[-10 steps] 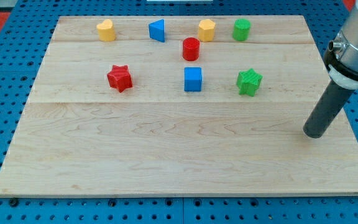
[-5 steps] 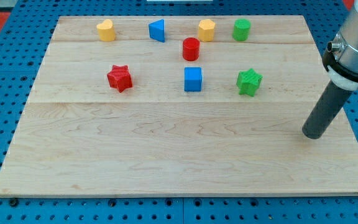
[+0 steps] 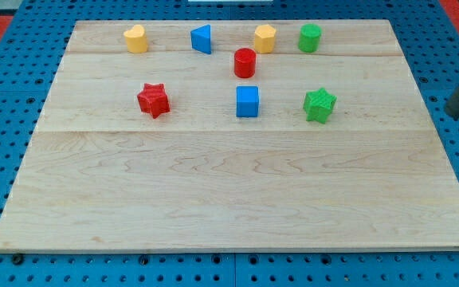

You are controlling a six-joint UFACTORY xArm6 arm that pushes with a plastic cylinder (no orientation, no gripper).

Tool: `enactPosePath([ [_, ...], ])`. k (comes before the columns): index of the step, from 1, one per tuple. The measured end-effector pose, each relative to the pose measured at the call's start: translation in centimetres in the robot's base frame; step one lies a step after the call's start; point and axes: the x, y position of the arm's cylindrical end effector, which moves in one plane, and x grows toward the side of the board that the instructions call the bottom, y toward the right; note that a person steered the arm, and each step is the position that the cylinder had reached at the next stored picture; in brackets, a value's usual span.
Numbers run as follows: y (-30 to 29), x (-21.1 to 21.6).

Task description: Move the yellow heart to the top right to the red star

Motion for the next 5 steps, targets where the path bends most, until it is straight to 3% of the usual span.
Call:
enactPosePath([
  [1, -5.9, 5.1],
  [2, -21.1, 6.5],
  [3, -37.5, 4.6],
  [4, -53.7, -0.1],
  [5, -60.0, -7.5],
])
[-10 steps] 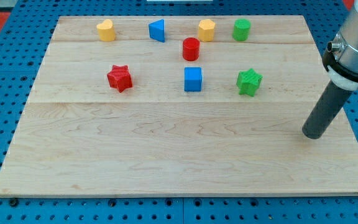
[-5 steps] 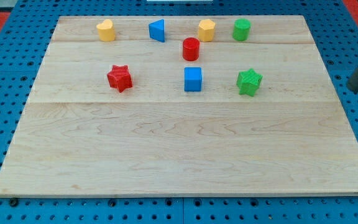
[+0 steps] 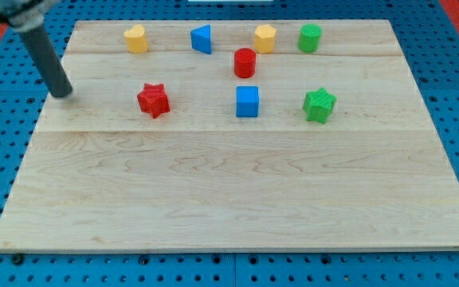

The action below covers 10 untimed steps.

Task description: Move the yellow heart to the top right to the red star

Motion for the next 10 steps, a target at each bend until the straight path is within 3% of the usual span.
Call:
enactPosePath([
  [1, 0.3, -8.9],
  [2, 8.2, -13.0],
  [3, 12.9, -8.9],
  [4, 12.6, -4.3],
  [5, 16.2, -2.6],
  [6, 20.5, -2.6],
  [7, 18.9, -3.5],
  [8, 24.9, -5.6],
  [9, 28.5, -4.2],
  [10, 25.1, -3.5],
])
